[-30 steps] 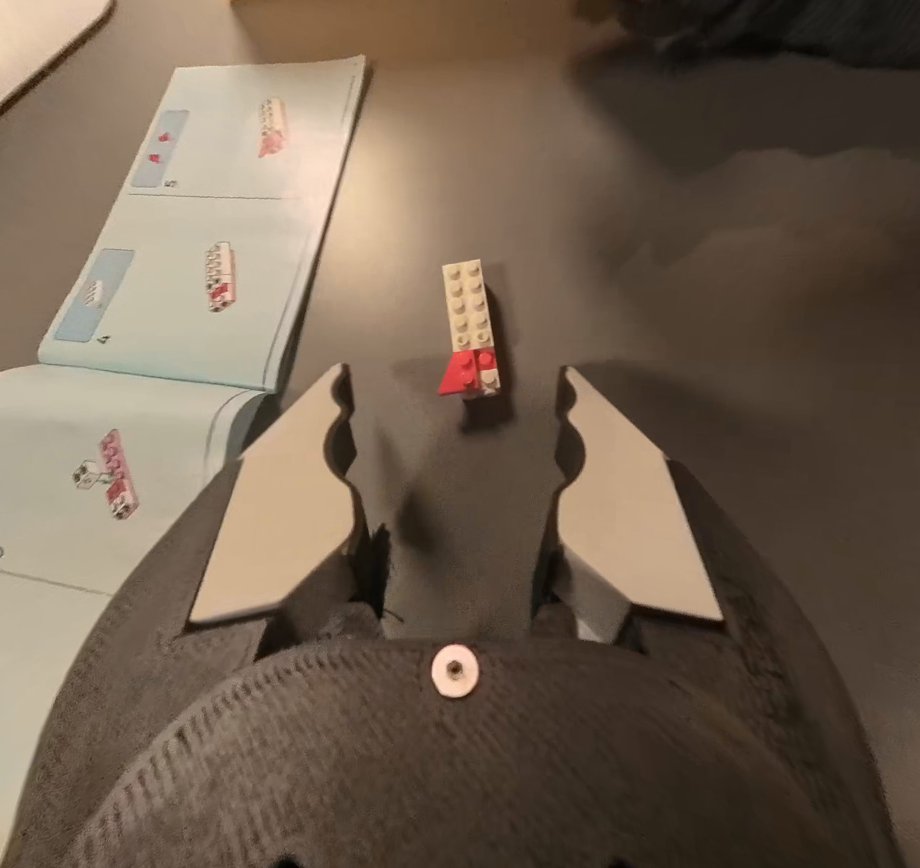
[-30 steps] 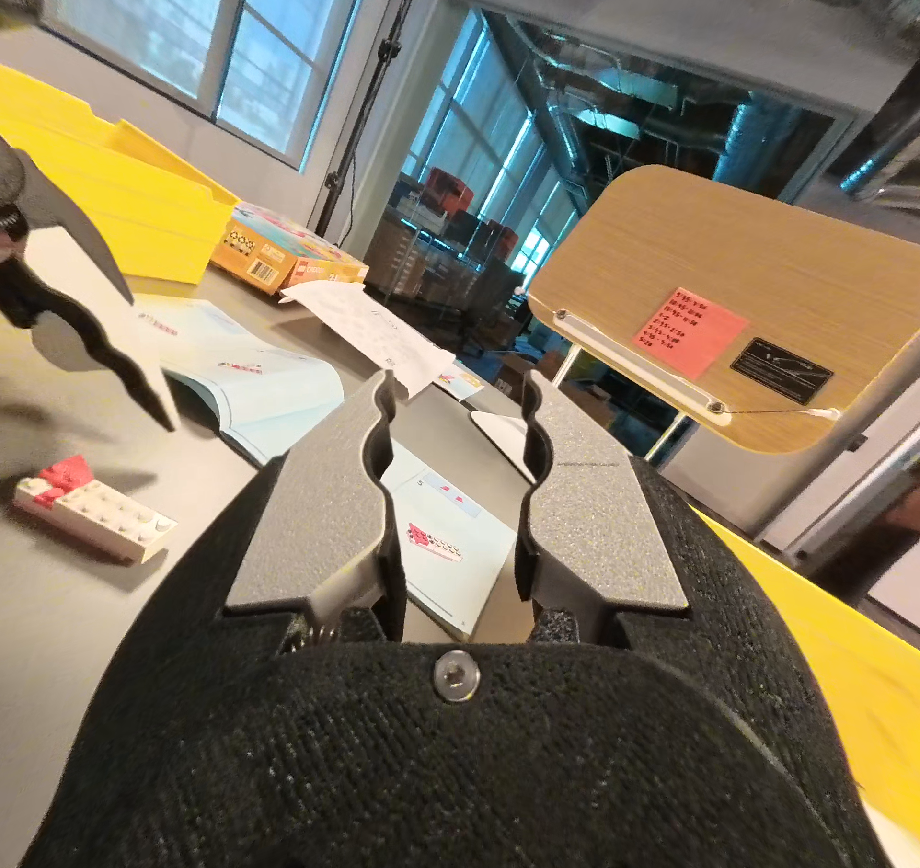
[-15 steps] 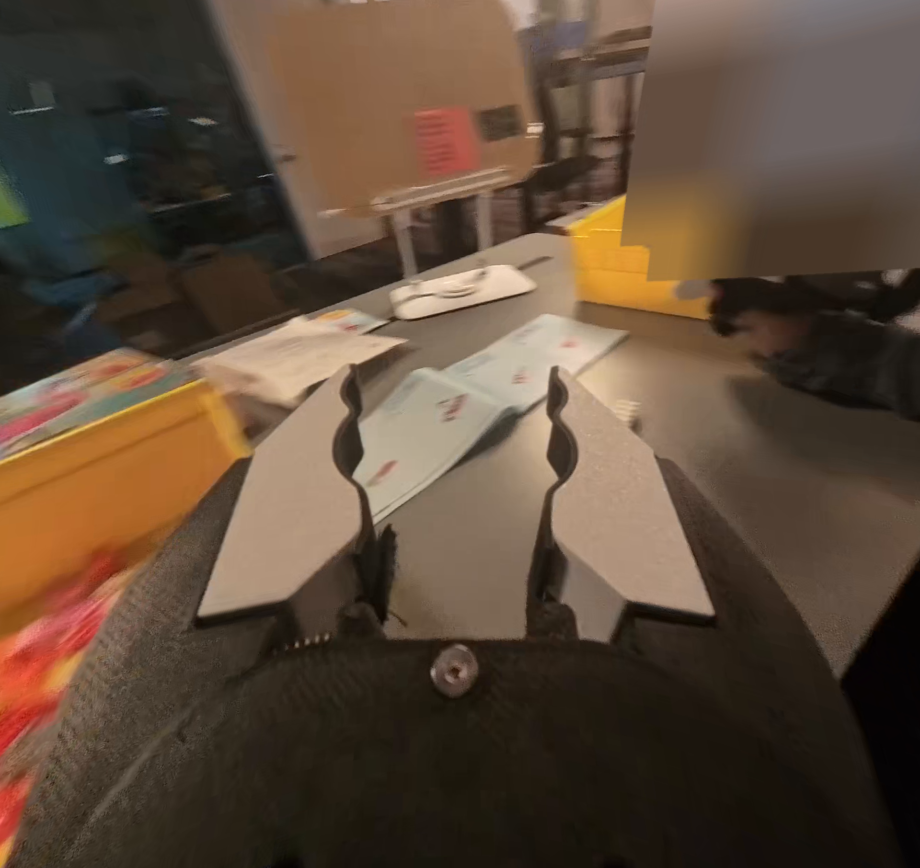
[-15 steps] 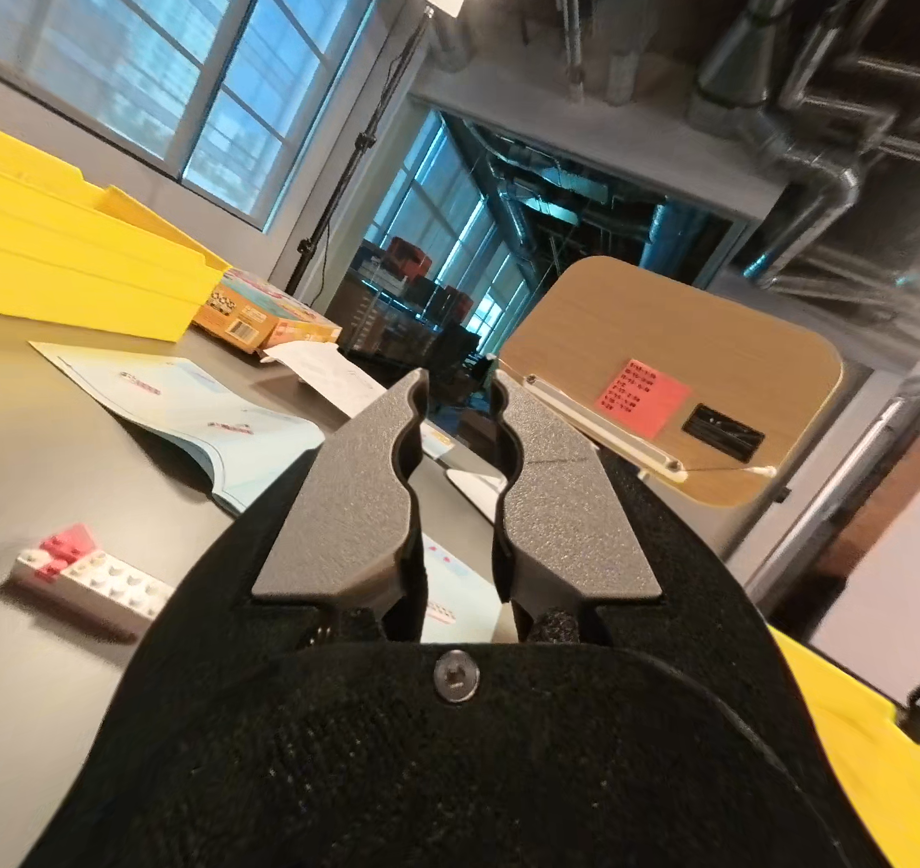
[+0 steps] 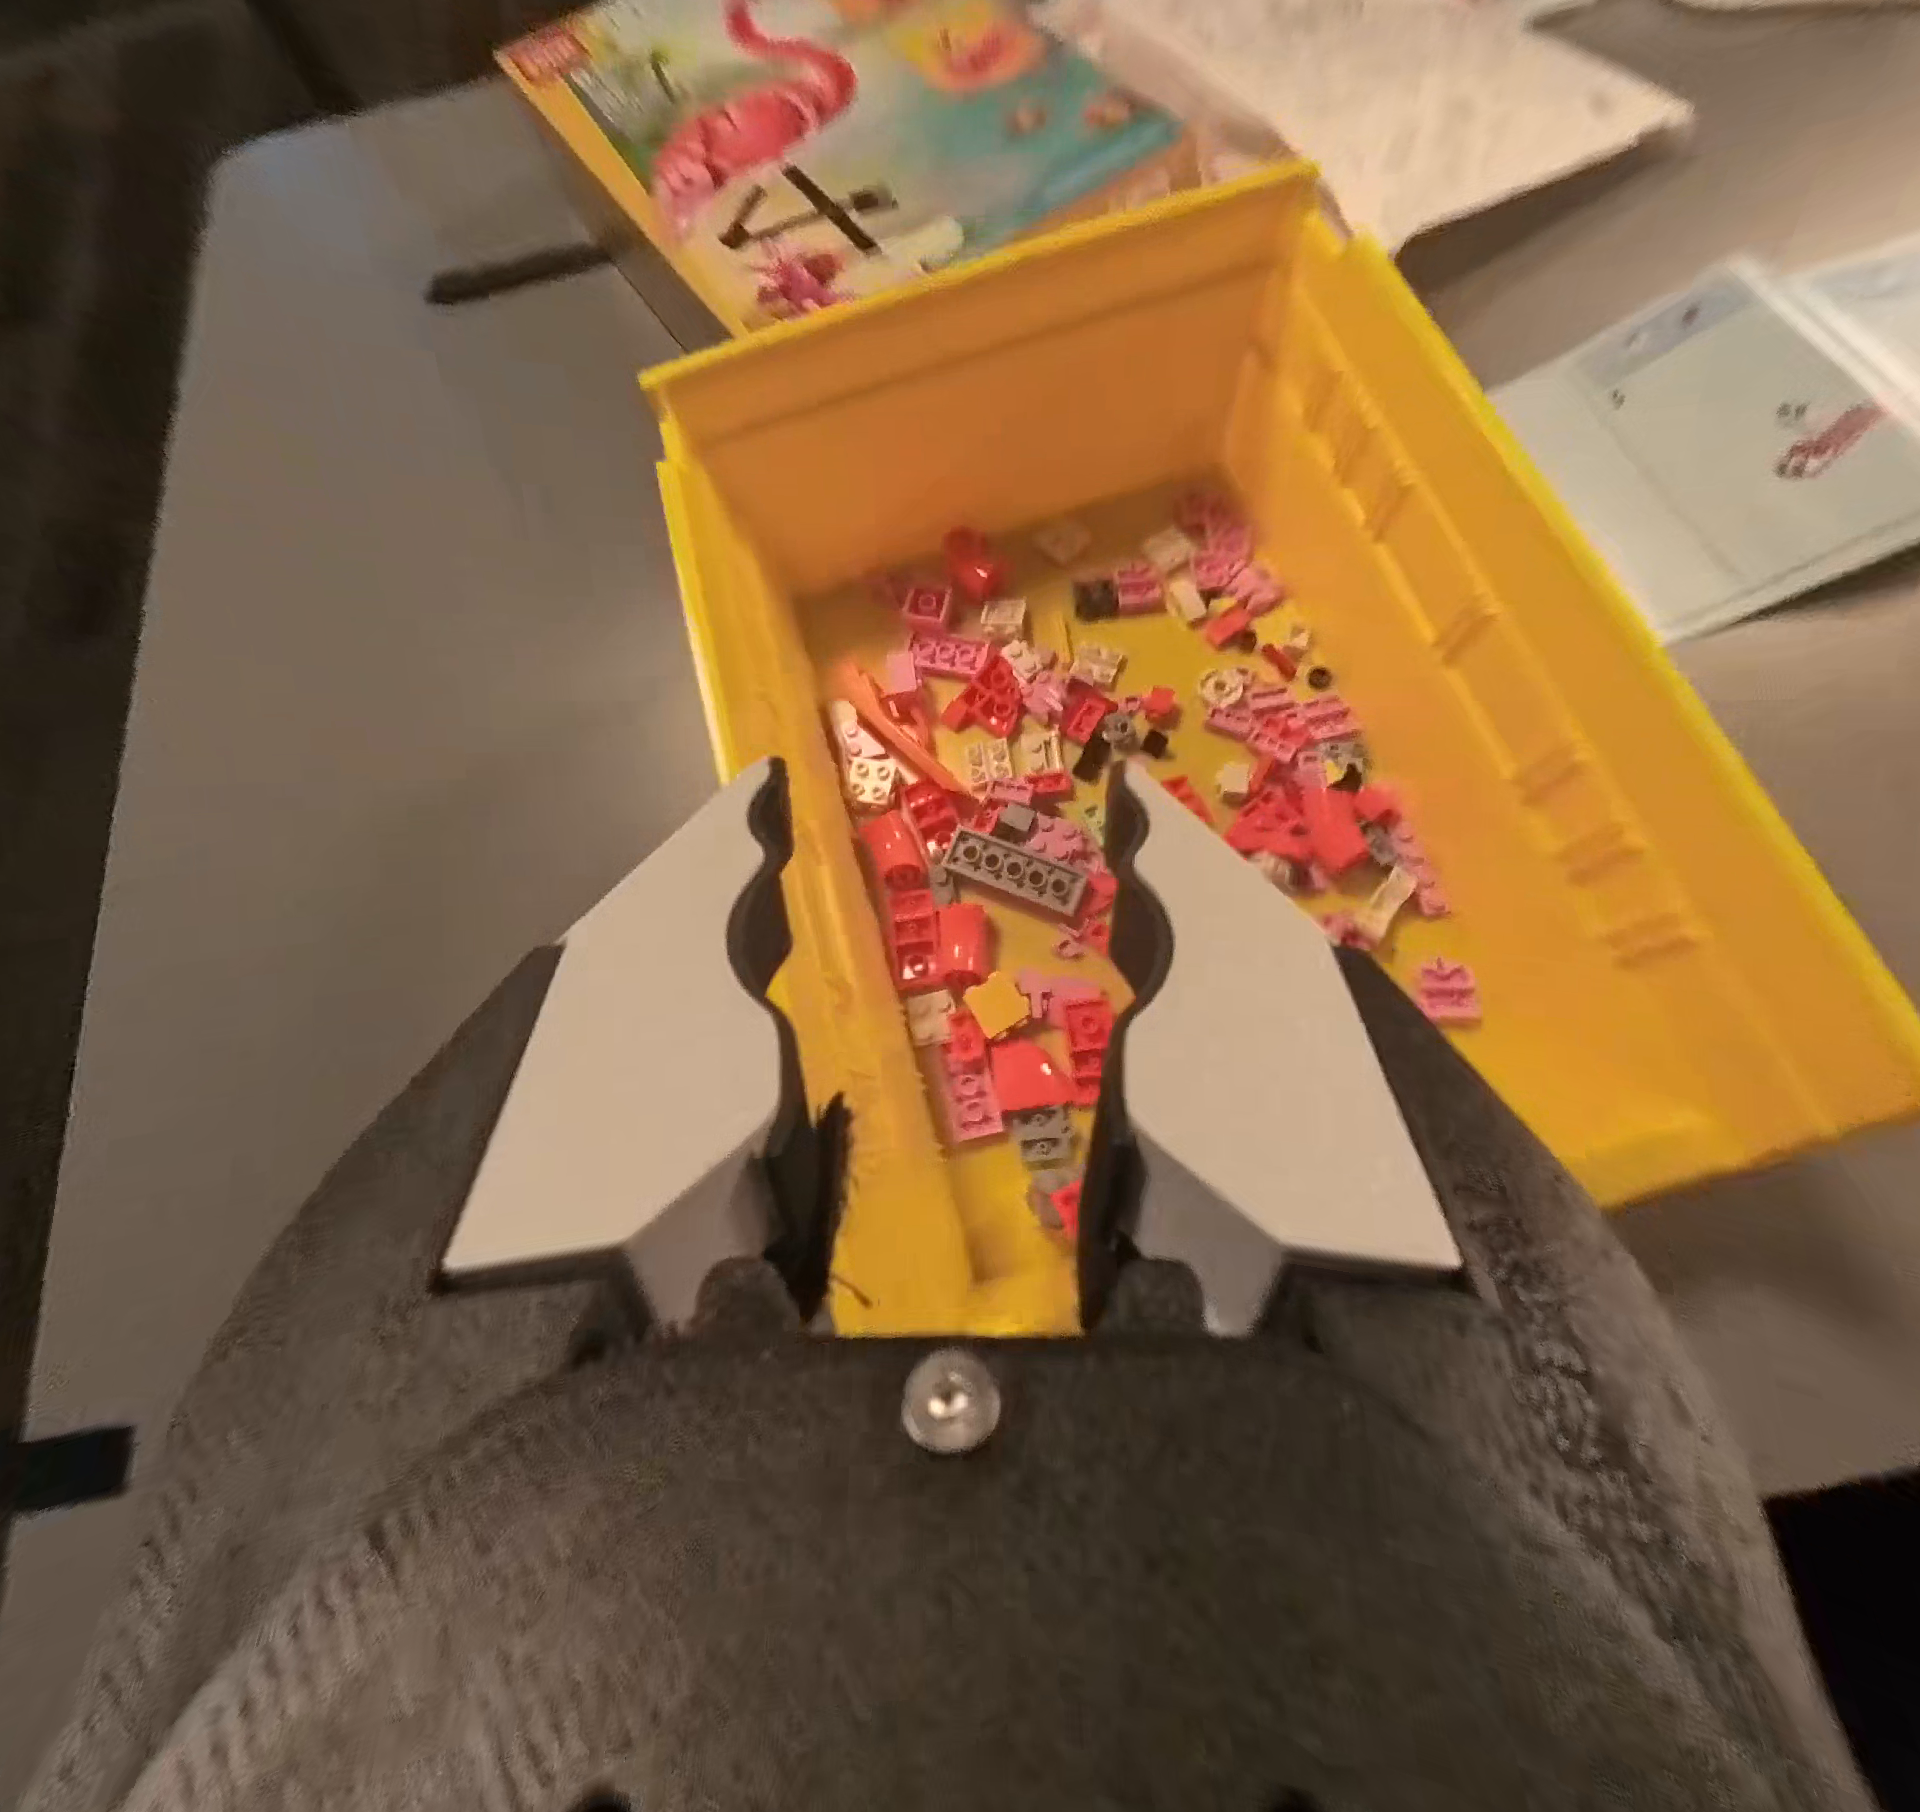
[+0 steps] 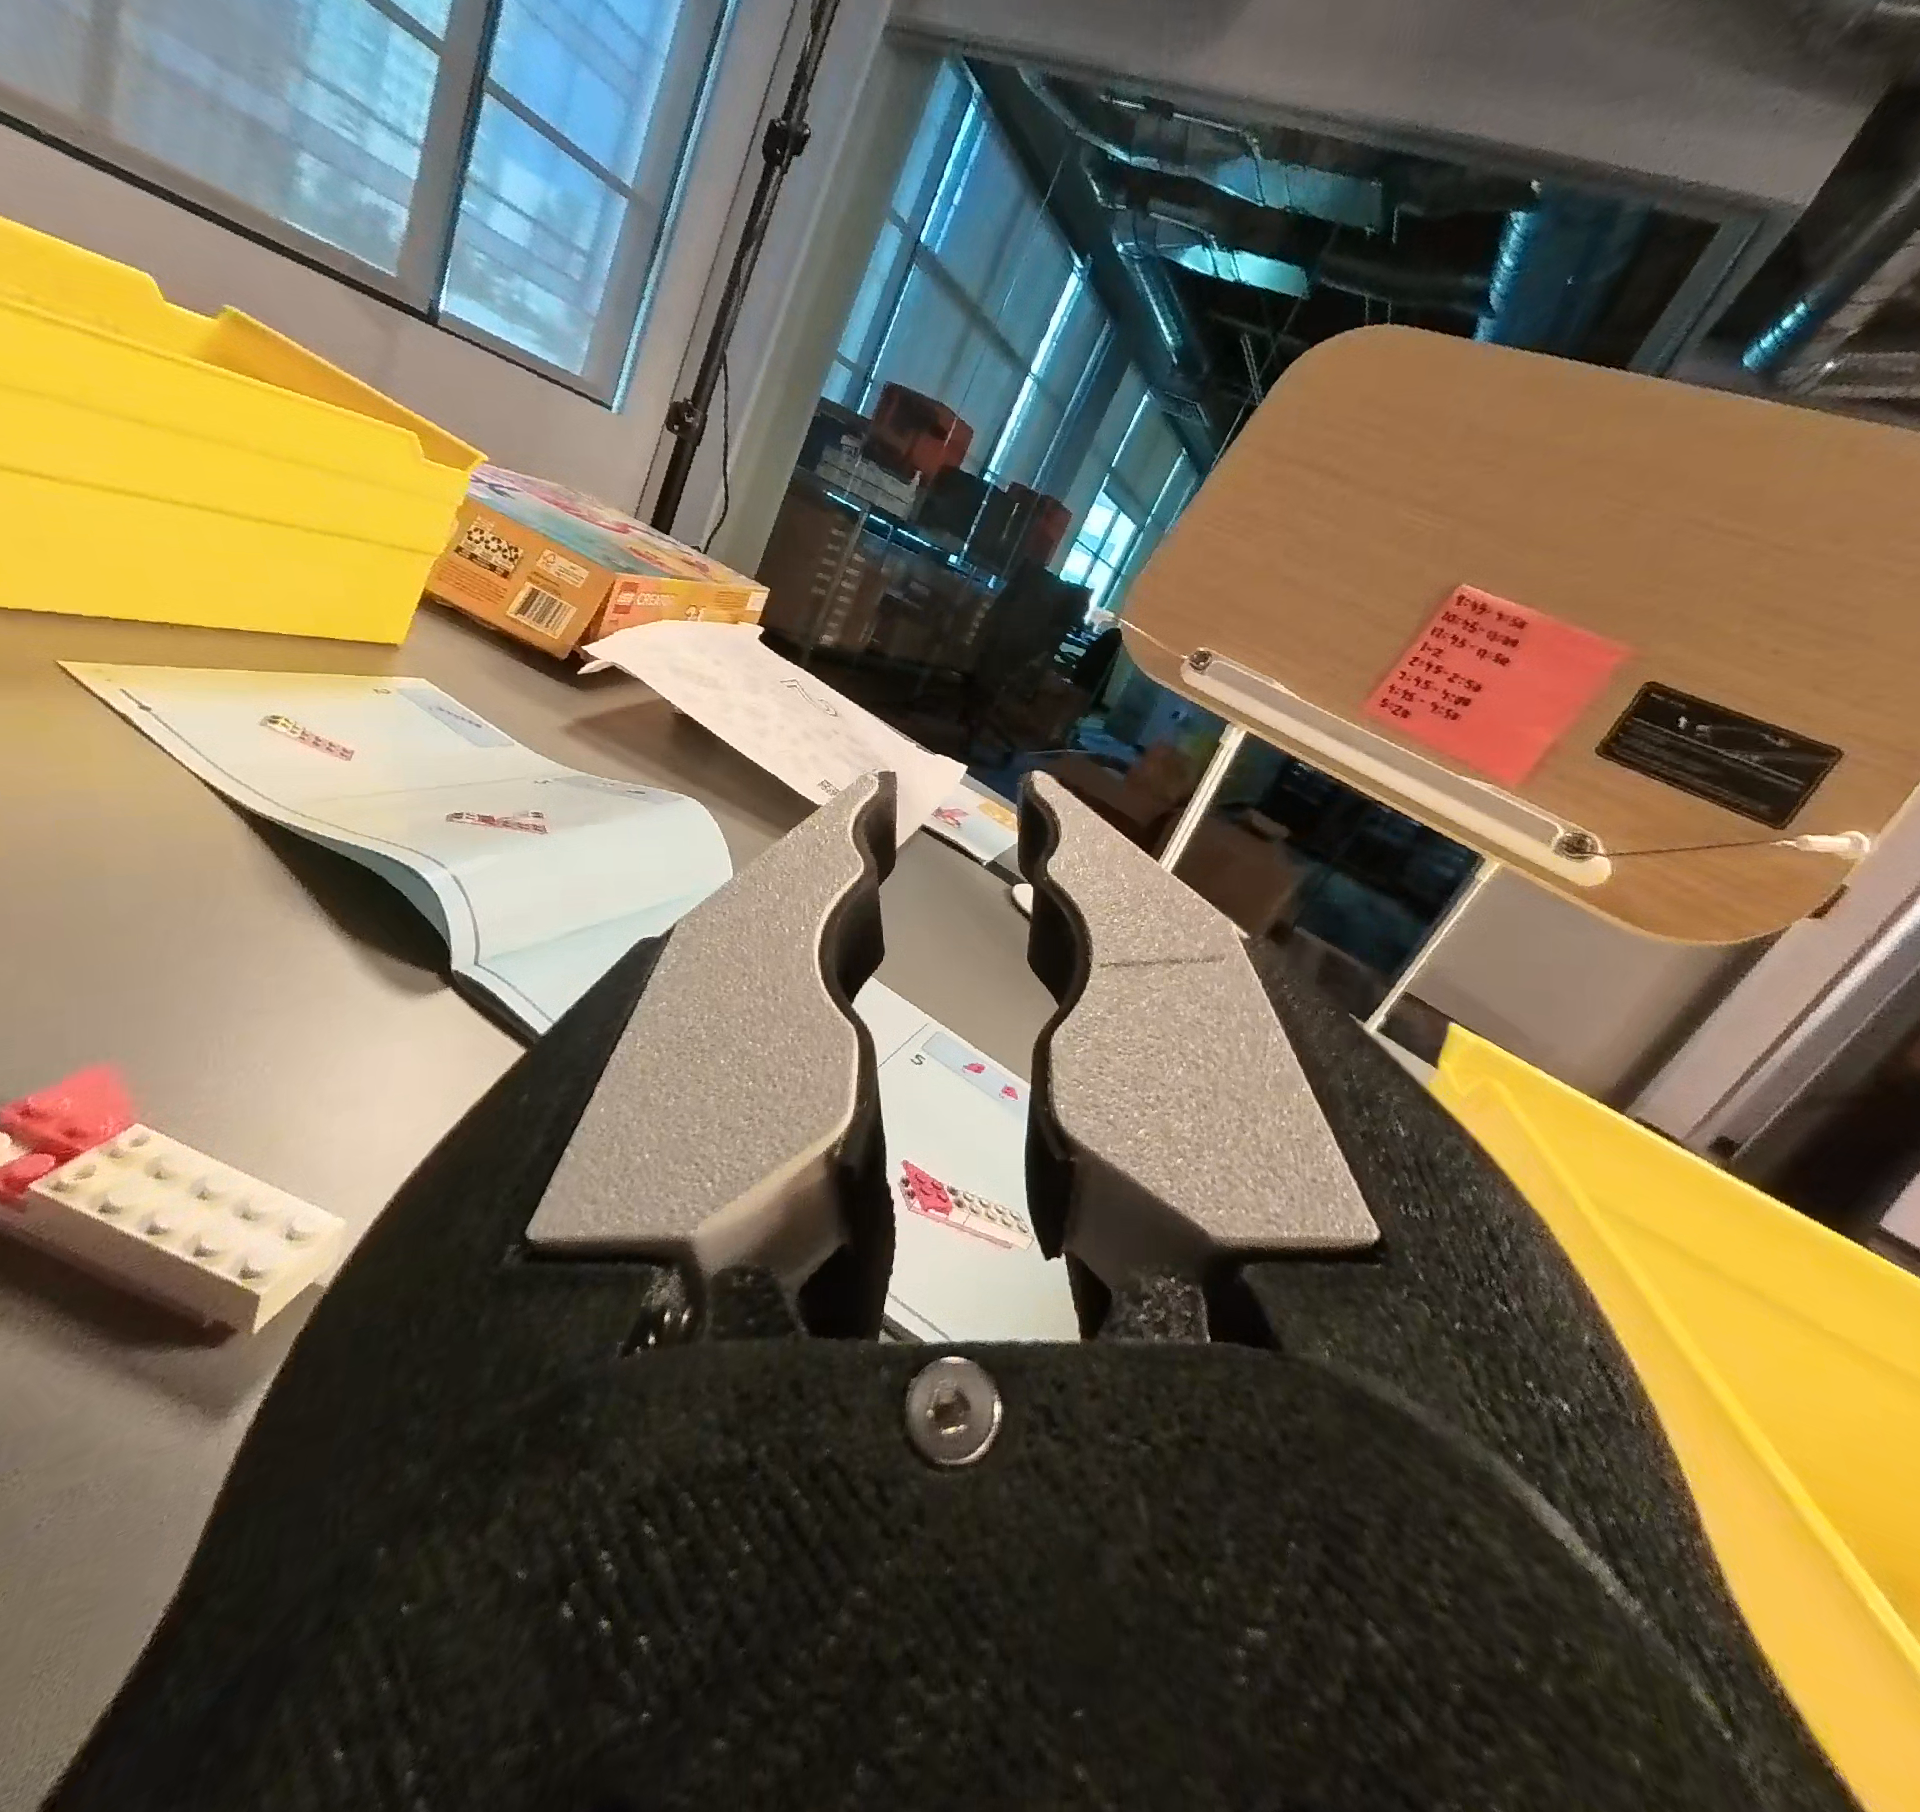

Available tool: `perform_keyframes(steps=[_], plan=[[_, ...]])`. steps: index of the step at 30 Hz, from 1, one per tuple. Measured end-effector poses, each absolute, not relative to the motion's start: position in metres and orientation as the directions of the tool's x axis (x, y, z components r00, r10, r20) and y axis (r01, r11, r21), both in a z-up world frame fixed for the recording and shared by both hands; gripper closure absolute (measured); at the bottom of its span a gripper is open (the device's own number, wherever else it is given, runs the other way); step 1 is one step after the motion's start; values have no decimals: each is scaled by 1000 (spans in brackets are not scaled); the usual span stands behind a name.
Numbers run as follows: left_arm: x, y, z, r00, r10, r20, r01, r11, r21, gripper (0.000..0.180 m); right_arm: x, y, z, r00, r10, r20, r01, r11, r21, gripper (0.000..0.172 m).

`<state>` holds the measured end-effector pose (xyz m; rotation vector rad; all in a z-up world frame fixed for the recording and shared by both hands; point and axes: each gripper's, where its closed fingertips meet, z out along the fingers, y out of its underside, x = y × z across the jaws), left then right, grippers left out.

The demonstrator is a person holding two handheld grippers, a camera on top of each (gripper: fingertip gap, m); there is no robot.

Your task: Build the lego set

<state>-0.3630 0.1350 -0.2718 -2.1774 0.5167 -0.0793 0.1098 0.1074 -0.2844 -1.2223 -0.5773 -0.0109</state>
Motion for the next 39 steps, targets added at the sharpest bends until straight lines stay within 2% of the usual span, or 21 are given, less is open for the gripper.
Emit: perform_keyframes(steps=[3, 9, 12, 15, 19, 22, 24, 29, 34, 39], plan=[[-353, 147, -288, 852, -512, -110, -442, -590, -675, 116, 112, 104, -284, 856, 285, 432, 321, 363, -875, 149], [-328, 145, -311, 729, -683, -54, -603, -603, -522, 121, 118, 102, -286, 855, 248, 455, 357, 355, -864, 149], [-317, 130, -326, 666, -745, 12, -666, -602, -440, 106, 117, 103, -288, 852, 254, 457, 362, 346, -866, 149], [-310, 119, -335, 648, -753, 112, -658, -628, -416, 104, 116, 104, -288, 848, 240, 472, 377, 351, -857, 147], [-332, 120, -349, 677, -736, 20, -691, -644, -329, 114, 114, 106, -290, 841, 242, 484, 393, 344, -853, 147], [-323, 105, -351, 675, -718, 167, -650, -687, -325, 117, 113, 107, -292, 835, 242, 495, 406, 337, -850, 147], [-330, 105, -355, 699, -691, 184, -629, -717, -301, 124, 111, 108, -293, 829, 242, 504, 416, 336, -845, 148], [-352, 92, -369, 766, -630, 128, -615, -776, -142, 150, 108, 108, -297, 812, 247, 528, 440, 334, -834, 148], [-365, 80, -374, 803, -592, 61, -591, -806, -43, 159, 107, 109, -299, 804, 250, 539, 453, 329, -829, 149], [-372, 59, -378, 754, -656, 44, -657, -751, 65, 155, 105, 109, -300, 798, 254, 547, 461, 329, -824, 150]])
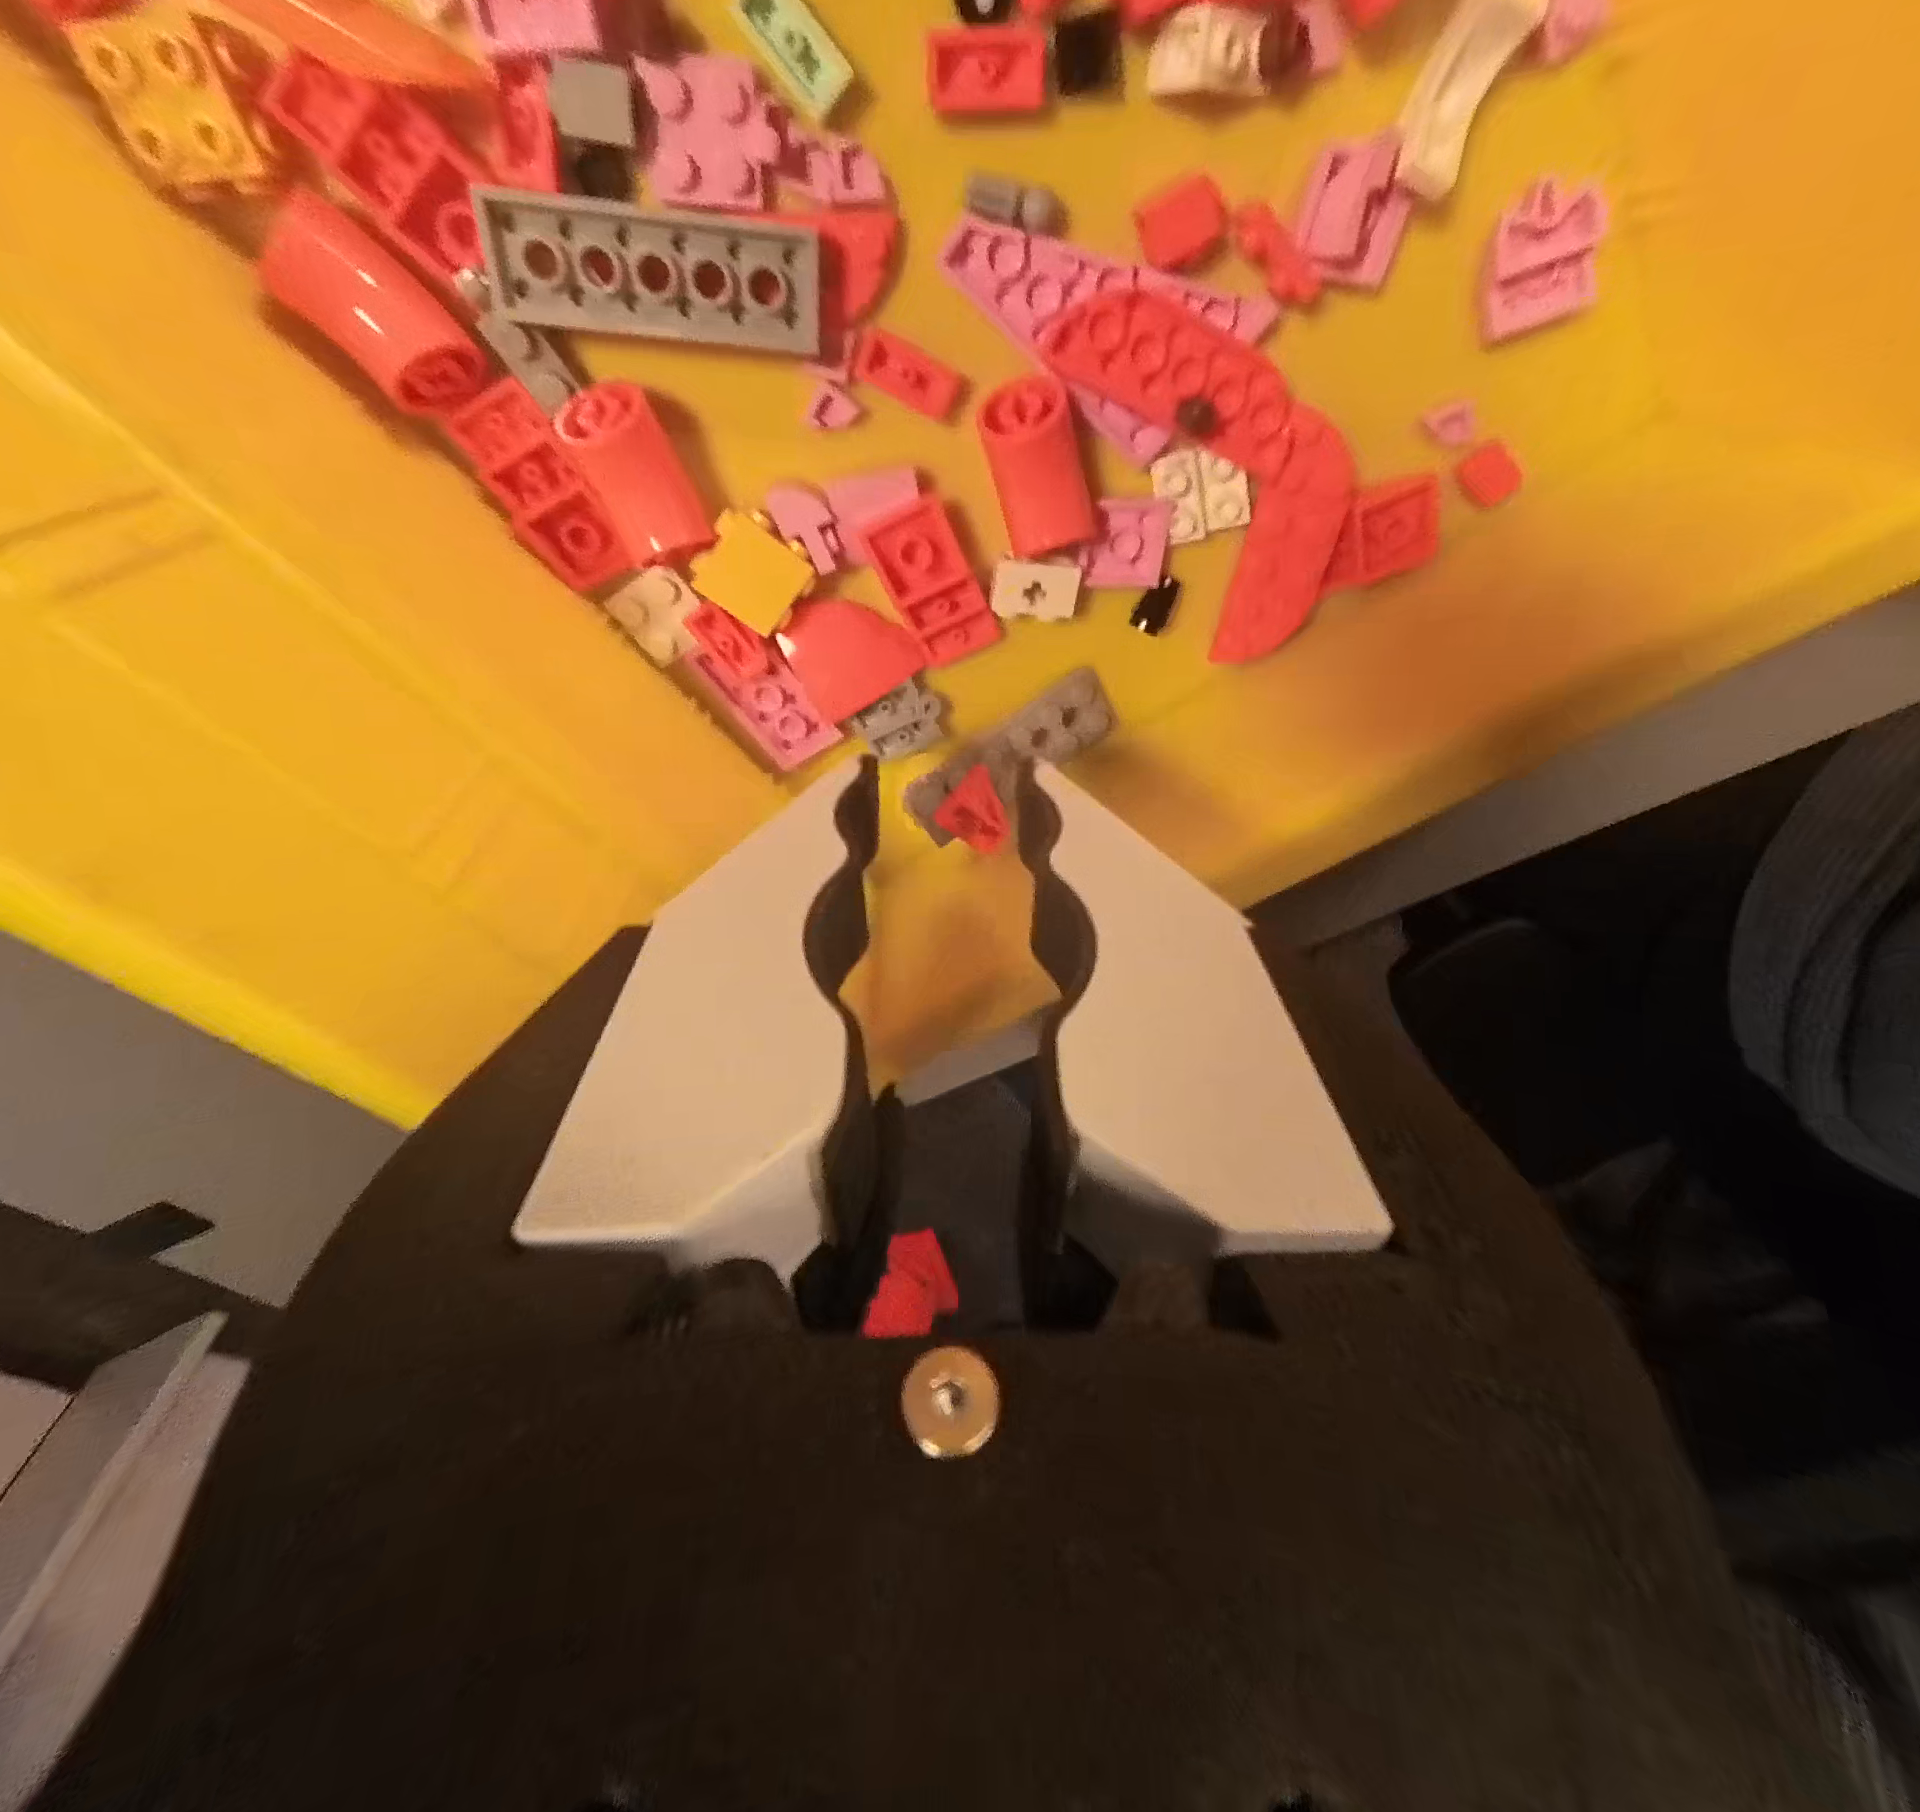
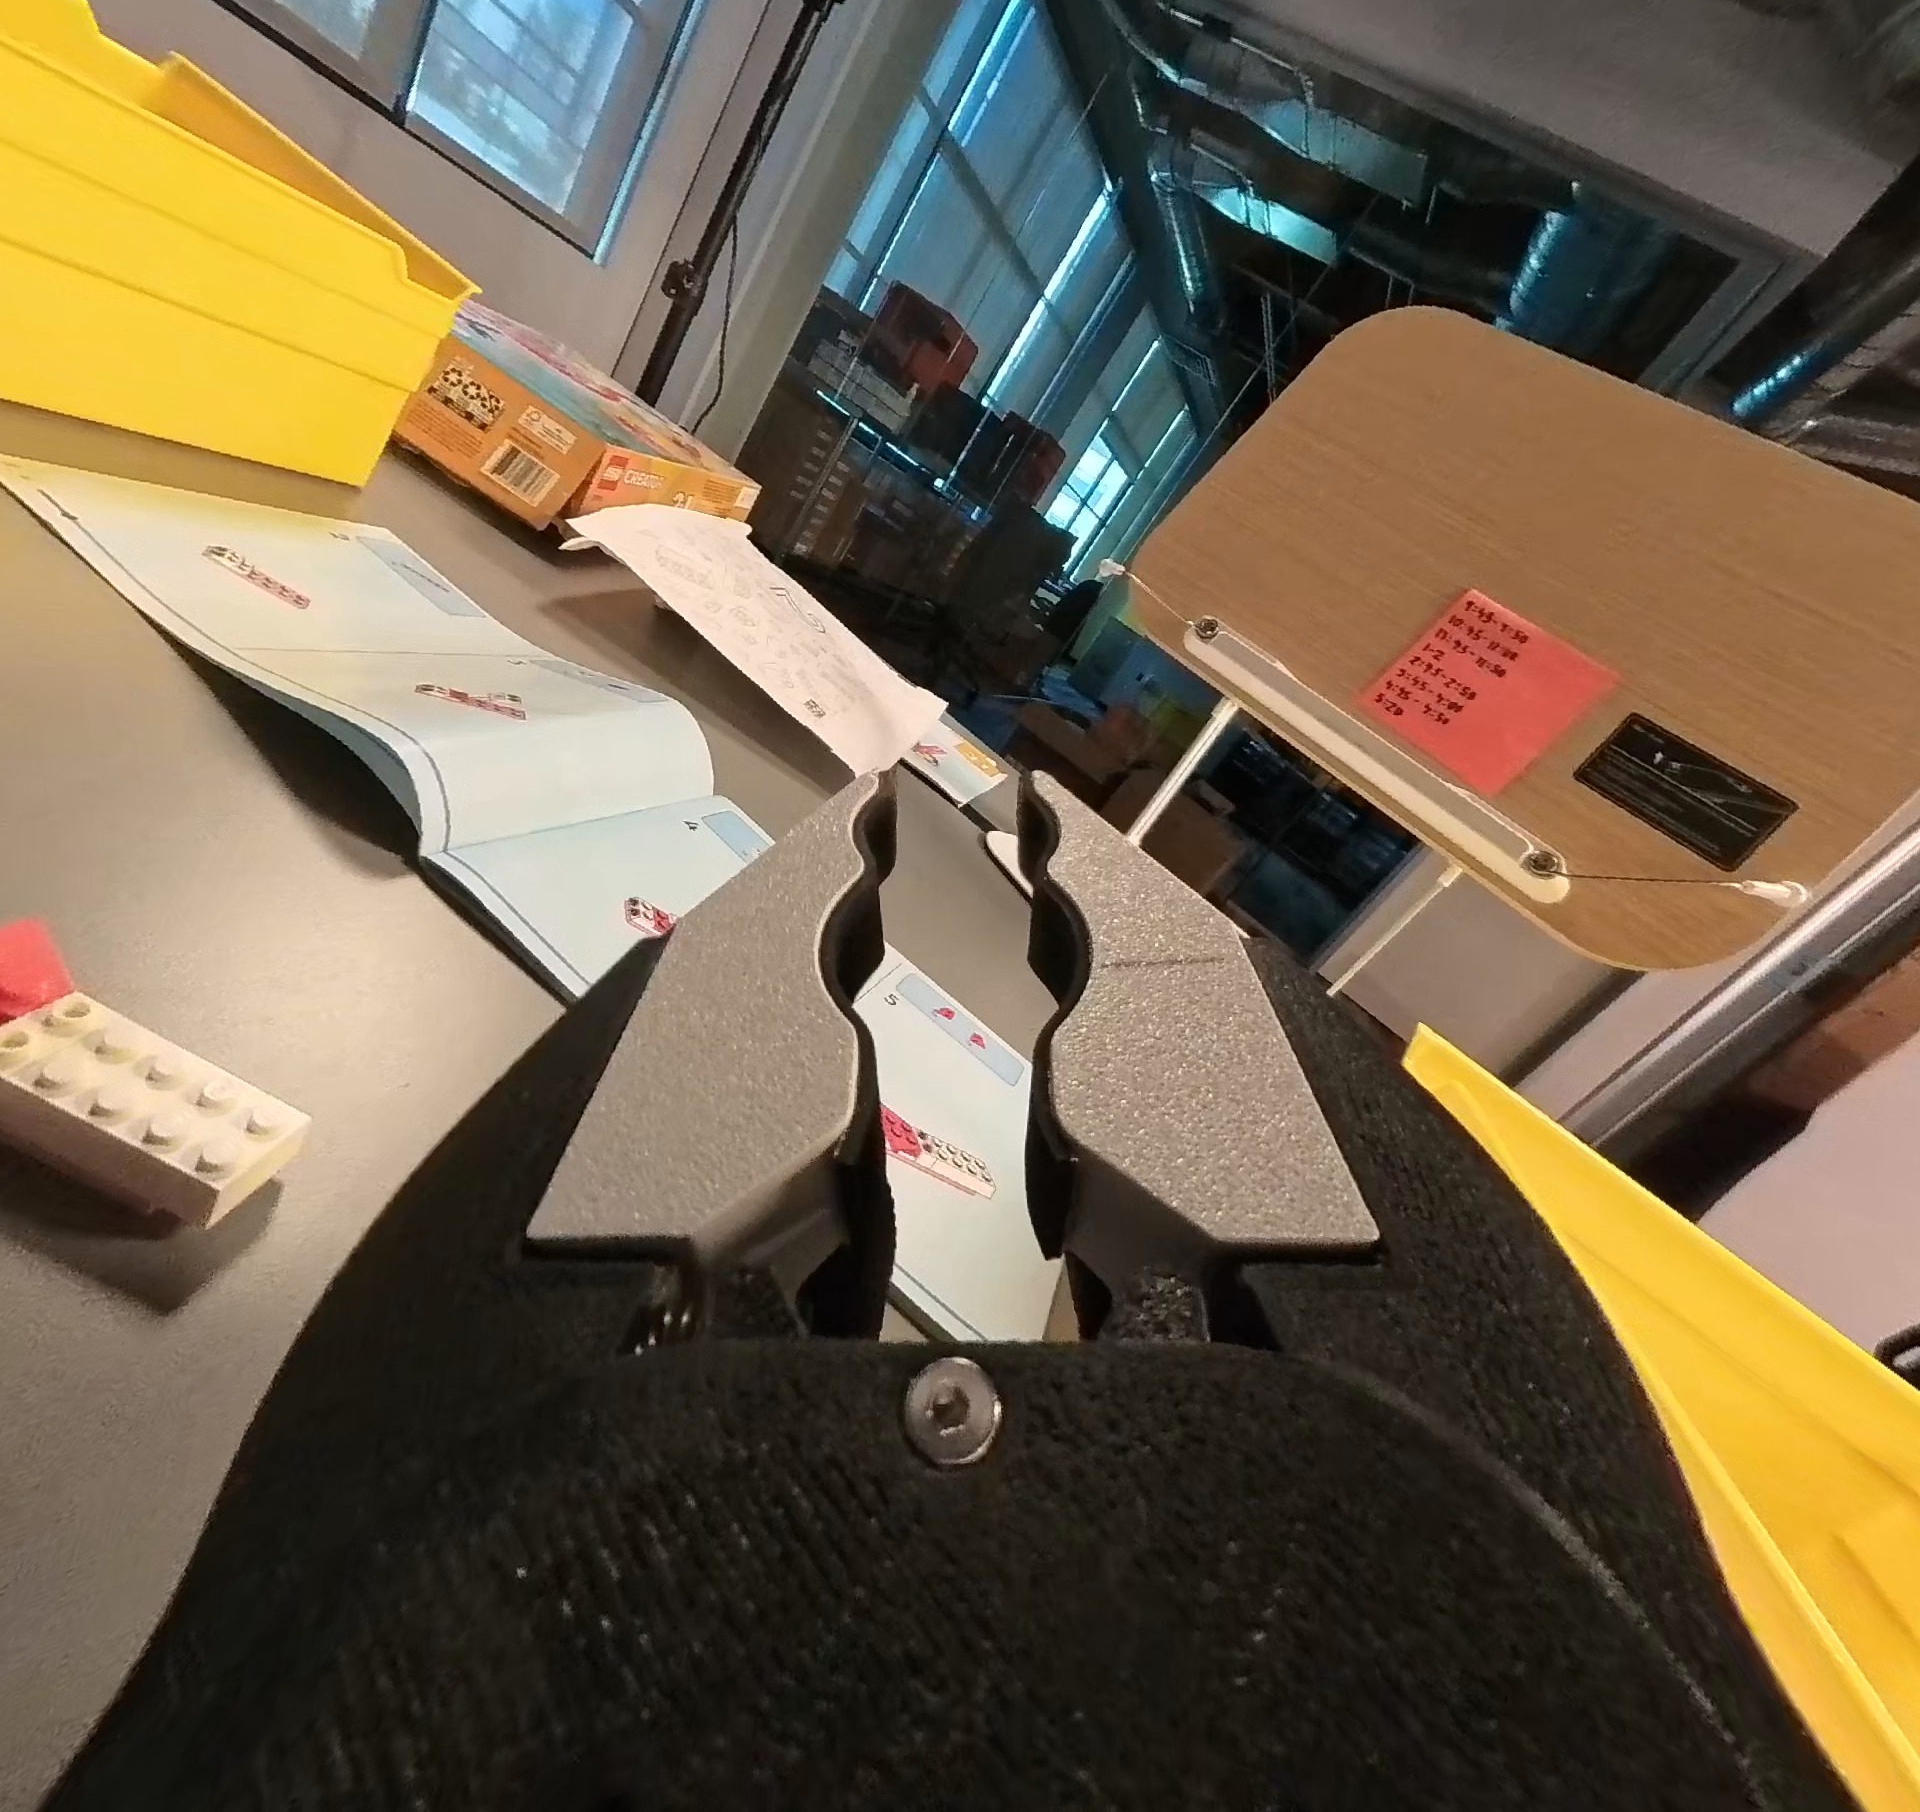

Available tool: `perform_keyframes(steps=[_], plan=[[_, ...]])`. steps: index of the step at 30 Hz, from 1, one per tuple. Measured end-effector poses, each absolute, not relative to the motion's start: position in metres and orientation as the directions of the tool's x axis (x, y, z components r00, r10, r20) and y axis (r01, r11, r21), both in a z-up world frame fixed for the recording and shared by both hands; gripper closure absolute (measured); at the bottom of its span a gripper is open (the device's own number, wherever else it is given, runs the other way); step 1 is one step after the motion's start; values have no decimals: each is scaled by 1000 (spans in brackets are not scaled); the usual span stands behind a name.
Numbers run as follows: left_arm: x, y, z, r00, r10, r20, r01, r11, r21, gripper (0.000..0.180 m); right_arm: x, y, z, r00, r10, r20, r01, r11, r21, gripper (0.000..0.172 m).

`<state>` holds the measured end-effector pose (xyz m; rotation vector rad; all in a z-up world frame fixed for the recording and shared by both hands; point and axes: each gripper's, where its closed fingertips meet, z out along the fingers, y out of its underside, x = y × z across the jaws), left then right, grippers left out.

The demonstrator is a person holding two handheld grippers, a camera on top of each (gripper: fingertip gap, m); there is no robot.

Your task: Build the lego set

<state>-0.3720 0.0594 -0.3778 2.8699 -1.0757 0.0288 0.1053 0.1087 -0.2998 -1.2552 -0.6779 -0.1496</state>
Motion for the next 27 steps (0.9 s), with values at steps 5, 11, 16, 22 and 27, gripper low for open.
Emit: perform_keyframes(steps=[5, 11, 16, 22, 27], plan=[[-377, 54, -386, 759, -650, -28, -639, -753, 160, 146, 104, 109, -301, 791, 259, 555, 468, 329, -820, 151], [-379, 49, -395, 777, -629, -28, -609, -762, 218, 154, 103, 109, -301, 787, 266, 556, 468, 329, -820, 152], [-381, 54, -395, 785, -619, -36, -602, -775, 194, 174, 102, 109, -303, 782, 275, 559, 470, 328, -819, 153], [-380, 54, -390, 788, -615, -14, -605, -779, 163, 176, 100, 109, -304, 774, 289, 564, 475, 325, -818, 154], [-377, 63, -384, 783, -621, -31, -617, -782, 89, 178, 99, 109, -306, 767, 300, 567, 478, 323, -817, 155]])
